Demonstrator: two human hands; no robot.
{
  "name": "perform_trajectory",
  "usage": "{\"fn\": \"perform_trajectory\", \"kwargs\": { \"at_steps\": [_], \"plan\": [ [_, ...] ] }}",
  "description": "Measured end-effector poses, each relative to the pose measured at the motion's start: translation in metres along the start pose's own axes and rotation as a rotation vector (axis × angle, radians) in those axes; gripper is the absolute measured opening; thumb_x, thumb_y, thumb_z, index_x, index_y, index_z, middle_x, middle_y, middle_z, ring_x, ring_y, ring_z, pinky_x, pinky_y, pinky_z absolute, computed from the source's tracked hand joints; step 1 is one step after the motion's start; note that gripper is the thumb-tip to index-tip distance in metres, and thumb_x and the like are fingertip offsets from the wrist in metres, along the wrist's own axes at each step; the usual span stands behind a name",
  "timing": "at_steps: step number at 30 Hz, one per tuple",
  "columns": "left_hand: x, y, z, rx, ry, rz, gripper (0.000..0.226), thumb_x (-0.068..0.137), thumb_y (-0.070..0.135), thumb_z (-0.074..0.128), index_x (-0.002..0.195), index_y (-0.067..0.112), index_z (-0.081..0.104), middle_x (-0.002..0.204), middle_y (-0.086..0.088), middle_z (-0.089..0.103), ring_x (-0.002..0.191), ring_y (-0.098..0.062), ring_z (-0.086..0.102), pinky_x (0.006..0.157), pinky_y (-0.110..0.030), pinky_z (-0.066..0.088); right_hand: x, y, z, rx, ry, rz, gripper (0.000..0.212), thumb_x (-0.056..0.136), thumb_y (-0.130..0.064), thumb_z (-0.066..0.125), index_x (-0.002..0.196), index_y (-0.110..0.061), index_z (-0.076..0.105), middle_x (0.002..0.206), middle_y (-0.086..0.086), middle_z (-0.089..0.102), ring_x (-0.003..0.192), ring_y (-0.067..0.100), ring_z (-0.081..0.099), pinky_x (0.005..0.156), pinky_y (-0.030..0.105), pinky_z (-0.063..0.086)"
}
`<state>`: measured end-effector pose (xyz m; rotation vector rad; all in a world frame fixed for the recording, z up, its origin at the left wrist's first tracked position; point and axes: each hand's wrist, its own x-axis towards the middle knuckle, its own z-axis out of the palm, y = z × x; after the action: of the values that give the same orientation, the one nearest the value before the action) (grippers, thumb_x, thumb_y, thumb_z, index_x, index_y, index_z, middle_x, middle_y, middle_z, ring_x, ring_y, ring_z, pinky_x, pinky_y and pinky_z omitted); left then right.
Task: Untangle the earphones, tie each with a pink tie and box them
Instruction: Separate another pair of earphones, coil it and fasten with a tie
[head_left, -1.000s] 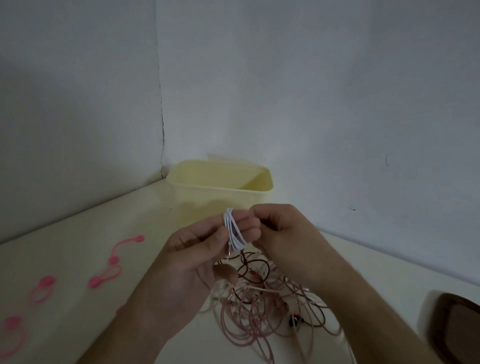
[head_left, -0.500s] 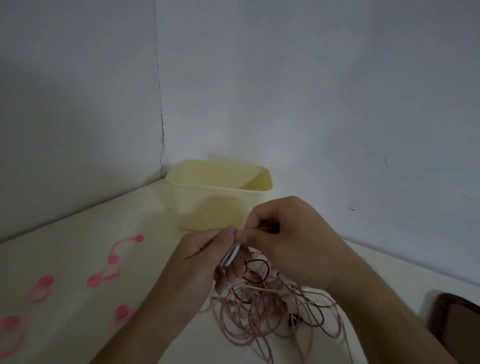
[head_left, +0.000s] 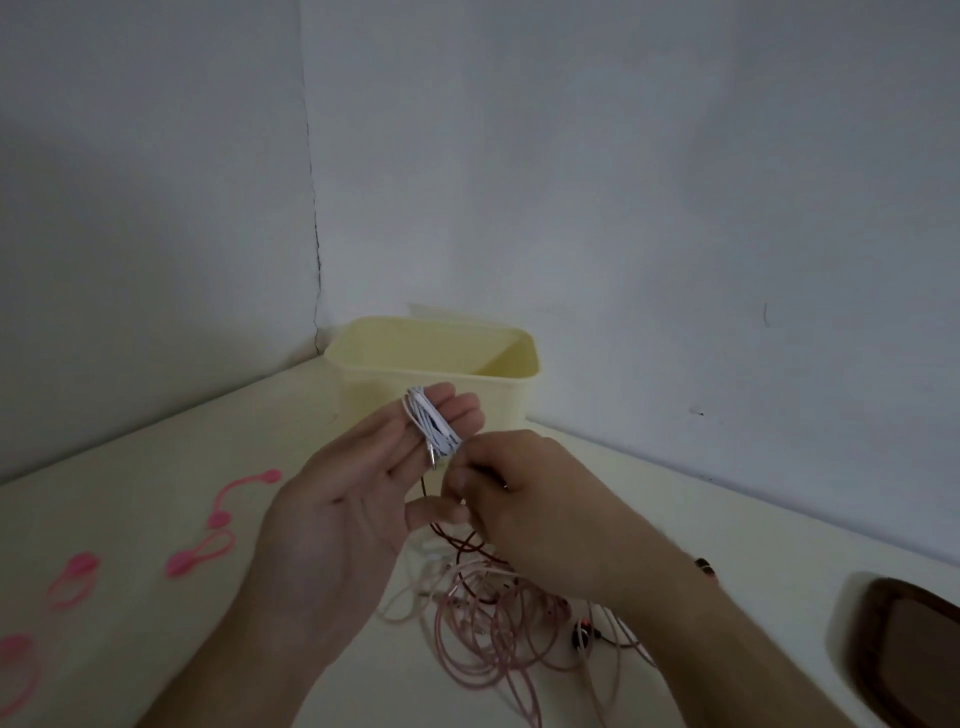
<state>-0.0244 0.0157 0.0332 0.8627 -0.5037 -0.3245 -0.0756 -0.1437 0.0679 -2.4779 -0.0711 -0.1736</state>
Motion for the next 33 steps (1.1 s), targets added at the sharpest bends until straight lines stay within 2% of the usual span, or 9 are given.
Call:
{"fn": "perform_trajectory", "kwargs": {
  "at_steps": [4, 7, 10, 14, 18, 22, 24, 27, 33],
  "plan": [
    [0.001, -0.011, -0.001, 0.415, 0.107, 0.106, 0.028, 0.103, 0.008, 0.054, 0.122, 0.012, 0.075, 0.116, -0.004, 0.079, 0.109, -0.021, 0.074, 0.068, -0.037, 0.063, -0.002, -0.004, -0.001, -0.125, 0.021, -0.023, 0.024, 0.103, -0.018, 0.054, 0.086, -0.016, 0.071, 0.078, -0.002, 0.067, 0.069, 0.013, 0.061, 0.061, 0.029, 0.047],
    [0.002, -0.019, -0.003, 0.595, 0.058, 0.120, 0.031, 0.103, 0.002, 0.054, 0.118, 0.018, 0.077, 0.106, -0.001, 0.079, 0.097, -0.019, 0.074, 0.065, -0.032, 0.061, -0.003, -0.007, 0.000, -0.194, 0.072, -0.073, 0.026, 0.102, -0.019, 0.057, 0.077, -0.020, 0.063, 0.069, -0.005, 0.059, 0.062, 0.012, 0.055, 0.056, 0.030, 0.043],
    [0.003, -0.023, -0.007, 0.714, -0.044, 0.111, 0.043, 0.078, 0.002, 0.053, 0.107, 0.024, 0.077, 0.097, -0.001, 0.078, 0.090, -0.020, 0.071, 0.069, -0.034, 0.056, -0.004, -0.006, 0.003, -0.195, 0.164, -0.099, 0.025, 0.097, -0.024, 0.064, 0.072, -0.026, 0.062, 0.065, -0.008, 0.059, 0.061, 0.008, 0.057, 0.054, 0.029, 0.047],
    [0.002, -0.025, -0.007, 0.720, -0.060, 0.093, 0.032, 0.080, 0.005, 0.062, 0.100, 0.026, 0.076, 0.095, -0.002, 0.077, 0.094, -0.022, 0.072, 0.073, -0.035, 0.057, -0.005, -0.003, 0.008, -0.176, 0.257, -0.165, 0.007, 0.093, -0.030, 0.065, 0.088, -0.025, 0.067, 0.079, -0.009, 0.067, 0.074, 0.010, 0.064, 0.065, 0.042, 0.058],
    [0.004, -0.027, -0.009, 0.678, -0.108, 0.029, 0.018, 0.096, 0.009, 0.058, 0.090, 0.017, 0.073, 0.074, -0.012, 0.067, 0.061, -0.026, 0.060, 0.058, -0.042, 0.051, -0.004, -0.001, 0.008, -0.149, 0.300, -0.197, 0.014, 0.097, -0.035, 0.067, 0.095, -0.033, 0.052, 0.070, -0.011, 0.057, 0.067, 0.007, 0.057, 0.058, 0.034, 0.052],
    [0.005, -0.028, -0.007, 0.517, -0.111, 0.017, 0.021, 0.093, 0.020, 0.056, 0.089, 0.002, 0.068, 0.073, -0.010, 0.057, 0.062, -0.022, 0.054, 0.056, -0.038, 0.052, 0.000, 0.007, 0.001, -0.033, 0.276, -0.097, 0.021, 0.092, -0.047, 0.073, 0.102, -0.037, 0.058, 0.091, -0.014, 0.062, 0.085, 0.002, 0.060, 0.071, 0.023, 0.049],
    [0.005, -0.028, -0.006, 0.416, -0.101, -0.008, 0.028, 0.094, 0.023, 0.057, 0.092, -0.004, 0.065, 0.071, -0.005, 0.054, 0.063, -0.018, 0.051, 0.056, -0.033, 0.052, 0.001, 0.010, -0.006, 0.118, 0.170, -0.064, 0.014, 0.095, -0.041, 0.073, 0.105, -0.036, 0.065, 0.101, -0.013, 0.070, 0.094, 0.002, 0.067, 0.084, 0.028, 0.057],
    [0.006, -0.027, -0.006, 0.300, -0.116, -0.041, 0.021, 0.094, 0.019, 0.059, 0.087, 0.002, 0.069, 0.071, -0.004, 0.055, 0.064, -0.015, 0.052, 0.057, -0.032, 0.051, -0.001, 0.009, -0.014, 0.245, 0.048, -0.075, 0.004, 0.101, -0.024, 0.069, 0.101, -0.026, 0.073, 0.090, -0.007, 0.079, 0.088, 0.009, 0.076, 0.092, 0.045, 0.061],
    [0.005, -0.027, -0.007, 0.246, -0.154, -0.074, 0.019, 0.100, 0.007, 0.057, 0.087, 0.000, 0.070, 0.074, -0.006, 0.057, 0.070, -0.014, 0.055, 0.061, -0.031, 0.052, -0.002, 0.009, -0.018, 0.242, 0.055, -0.059, 0.006, 0.101, -0.020, 0.069, 0.095, -0.019, 0.068, 0.078, -0.005, 0.079, 0.079, 0.011, 0.076, 0.088, 0.050, 0.061]
  ]
}}
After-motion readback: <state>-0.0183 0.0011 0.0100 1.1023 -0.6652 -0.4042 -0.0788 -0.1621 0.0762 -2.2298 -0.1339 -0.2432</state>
